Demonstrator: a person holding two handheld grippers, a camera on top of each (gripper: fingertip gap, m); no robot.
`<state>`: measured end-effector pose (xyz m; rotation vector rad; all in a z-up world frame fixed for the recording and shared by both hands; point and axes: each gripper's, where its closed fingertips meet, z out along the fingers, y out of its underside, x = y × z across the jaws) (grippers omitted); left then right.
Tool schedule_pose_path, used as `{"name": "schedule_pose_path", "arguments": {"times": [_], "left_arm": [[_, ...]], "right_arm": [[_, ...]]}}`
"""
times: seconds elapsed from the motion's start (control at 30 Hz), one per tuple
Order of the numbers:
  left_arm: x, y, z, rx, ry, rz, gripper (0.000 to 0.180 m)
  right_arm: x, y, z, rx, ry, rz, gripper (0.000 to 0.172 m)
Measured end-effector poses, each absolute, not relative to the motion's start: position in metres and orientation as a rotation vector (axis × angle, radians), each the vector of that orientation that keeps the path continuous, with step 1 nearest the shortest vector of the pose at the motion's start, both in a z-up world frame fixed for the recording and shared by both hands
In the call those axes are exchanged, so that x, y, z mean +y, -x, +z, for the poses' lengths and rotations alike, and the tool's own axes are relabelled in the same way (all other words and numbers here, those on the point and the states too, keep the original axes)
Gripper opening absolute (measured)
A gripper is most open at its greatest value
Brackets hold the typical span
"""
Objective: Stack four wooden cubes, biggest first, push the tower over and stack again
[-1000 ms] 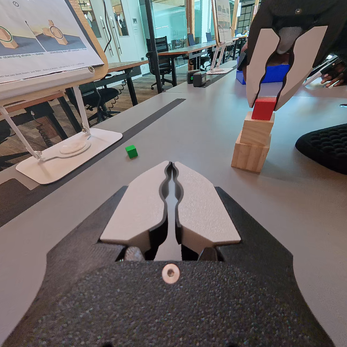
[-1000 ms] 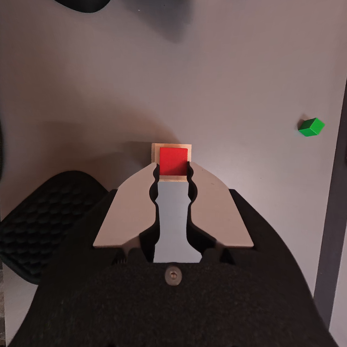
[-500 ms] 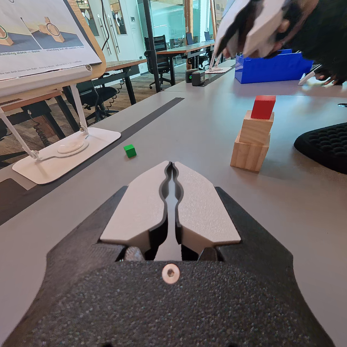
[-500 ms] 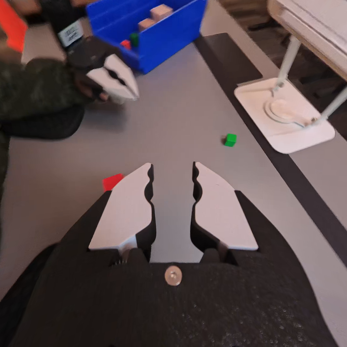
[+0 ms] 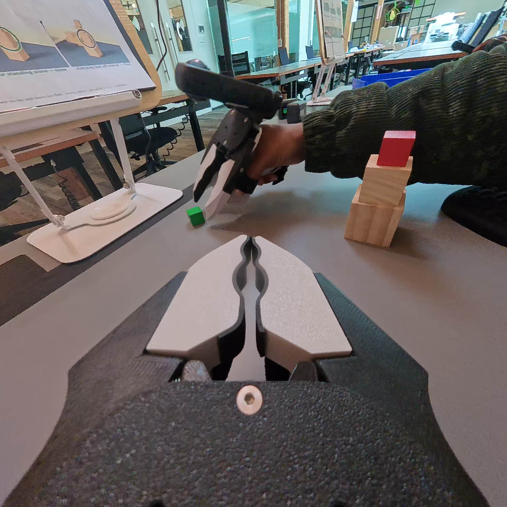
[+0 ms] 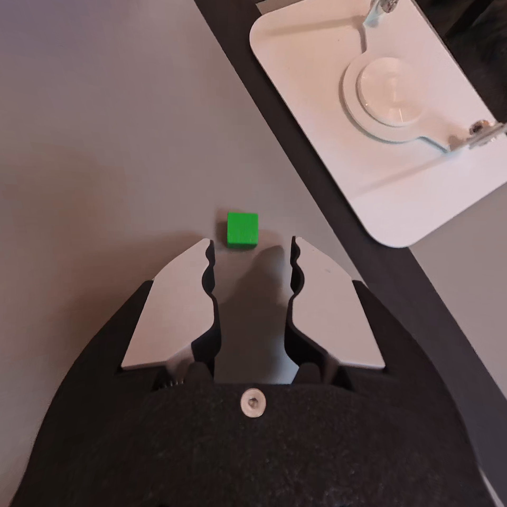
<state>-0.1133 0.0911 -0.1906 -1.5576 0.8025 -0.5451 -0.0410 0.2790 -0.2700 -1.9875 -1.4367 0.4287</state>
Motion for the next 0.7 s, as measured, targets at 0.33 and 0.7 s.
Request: {"name": "schedule_pose_path", "arguments": {"times": [0.33, 0.7], "left_arm": [[0.091, 0.112, -0.188, 0.801, 1.556, -0.56, 0.0], [0.085, 0.103, -0.184, 0.829, 1.531, -0.577, 0.0]], "right_arm": [[0.233, 0.056, -0.235, -1.643, 1.771, 0.707, 0.022], [0.079, -0.038, -0.121, -1.909, 1.549, 0.823, 0.022]]}}
